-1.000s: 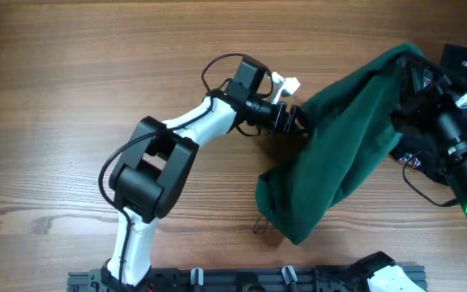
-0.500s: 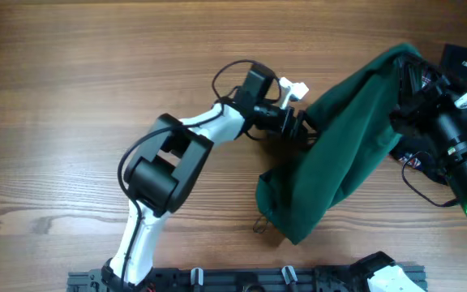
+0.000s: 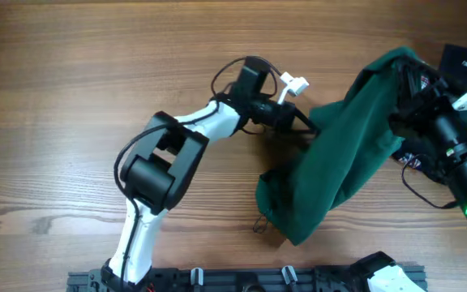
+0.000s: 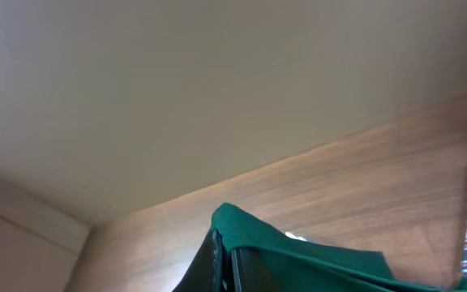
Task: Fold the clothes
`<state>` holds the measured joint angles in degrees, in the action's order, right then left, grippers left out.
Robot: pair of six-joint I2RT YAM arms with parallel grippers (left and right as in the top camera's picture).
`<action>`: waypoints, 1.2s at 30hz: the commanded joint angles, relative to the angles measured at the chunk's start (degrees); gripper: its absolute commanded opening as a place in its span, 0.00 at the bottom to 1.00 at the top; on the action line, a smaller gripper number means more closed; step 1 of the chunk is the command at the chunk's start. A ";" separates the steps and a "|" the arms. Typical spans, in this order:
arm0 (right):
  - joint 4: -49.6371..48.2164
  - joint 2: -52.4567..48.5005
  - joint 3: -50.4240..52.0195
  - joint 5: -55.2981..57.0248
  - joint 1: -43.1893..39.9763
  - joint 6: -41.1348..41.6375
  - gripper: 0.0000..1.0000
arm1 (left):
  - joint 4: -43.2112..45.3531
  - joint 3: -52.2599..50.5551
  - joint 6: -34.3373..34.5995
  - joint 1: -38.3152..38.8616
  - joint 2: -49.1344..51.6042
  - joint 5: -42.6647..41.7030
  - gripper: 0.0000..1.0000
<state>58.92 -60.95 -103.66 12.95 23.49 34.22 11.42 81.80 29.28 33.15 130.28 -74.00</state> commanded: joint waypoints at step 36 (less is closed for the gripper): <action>0.46 -0.33 -1.40 4.76 0.13 1.79 0.08 | -14.60 -0.07 1.01 -0.68 2.71 11.69 0.99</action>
<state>57.78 -60.95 -103.94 17.39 23.49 35.55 -3.31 81.73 29.50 32.62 132.03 -63.68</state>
